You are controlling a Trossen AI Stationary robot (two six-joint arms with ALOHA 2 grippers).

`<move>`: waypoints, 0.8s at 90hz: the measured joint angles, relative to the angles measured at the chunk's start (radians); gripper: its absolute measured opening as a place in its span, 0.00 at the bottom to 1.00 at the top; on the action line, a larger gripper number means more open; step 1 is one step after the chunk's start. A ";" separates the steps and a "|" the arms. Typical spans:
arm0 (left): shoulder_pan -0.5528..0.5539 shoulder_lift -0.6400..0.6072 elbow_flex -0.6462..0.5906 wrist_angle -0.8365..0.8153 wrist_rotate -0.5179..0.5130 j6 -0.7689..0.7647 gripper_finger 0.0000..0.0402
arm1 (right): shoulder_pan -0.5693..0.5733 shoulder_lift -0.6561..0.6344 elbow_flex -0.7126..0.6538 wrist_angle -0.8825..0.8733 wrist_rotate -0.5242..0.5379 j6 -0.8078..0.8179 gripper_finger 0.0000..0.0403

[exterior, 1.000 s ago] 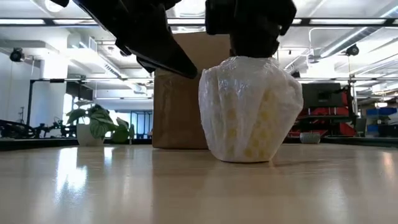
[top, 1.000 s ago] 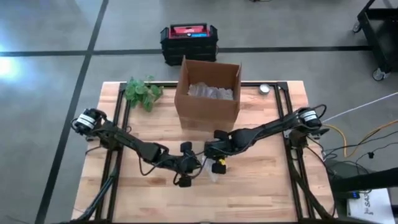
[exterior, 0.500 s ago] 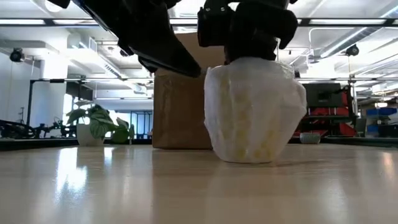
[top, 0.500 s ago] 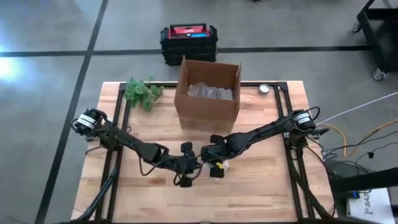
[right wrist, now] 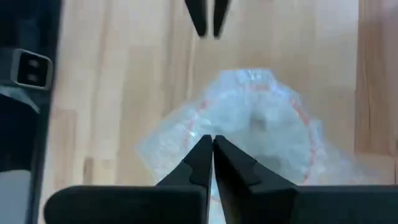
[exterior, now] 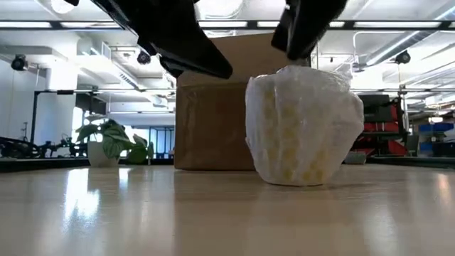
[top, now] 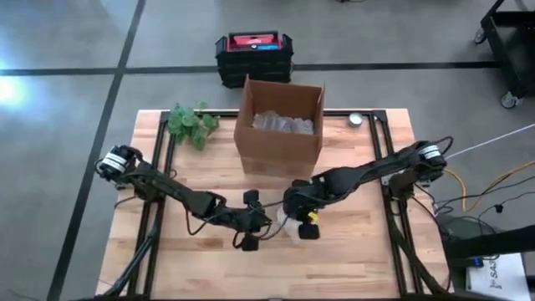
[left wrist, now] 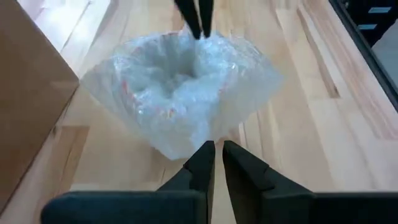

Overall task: Wrap mug
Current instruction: Put the wrapped yellow cup into the cardboard box

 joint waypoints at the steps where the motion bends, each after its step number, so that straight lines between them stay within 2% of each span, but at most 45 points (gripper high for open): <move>1: 0.000 -0.001 0.000 0.000 0.000 0.000 0.05 | 0.000 -0.003 0.000 0.003 0.000 0.005 0.00; 11: 0.000 -0.008 0.001 -0.003 0.000 0.000 0.05 | 0.001 -0.030 0.001 0.004 -0.028 0.036 0.01; 18: 0.000 -0.010 0.001 -0.005 0.000 0.000 0.05 | 0.018 -0.034 0.002 -0.011 -0.055 0.013 0.06; 35: 0.000 -0.011 0.001 -0.009 0.000 0.000 0.05 | 0.067 -0.031 0.002 -0.006 -0.048 -0.032 0.31; 51: 0.000 -0.011 0.001 -0.014 0.000 0.000 0.05 | 0.095 -0.029 -0.022 0.017 0.073 -0.126 0.55; 60: 0.000 -0.011 0.001 -0.016 0.000 0.000 0.05 | 0.093 -0.030 -0.041 0.023 0.123 -0.096 0.63; 72: 0.000 -0.011 0.001 -0.017 0.001 0.000 0.05 | 0.098 0.009 -0.077 0.045 0.104 -0.044 0.66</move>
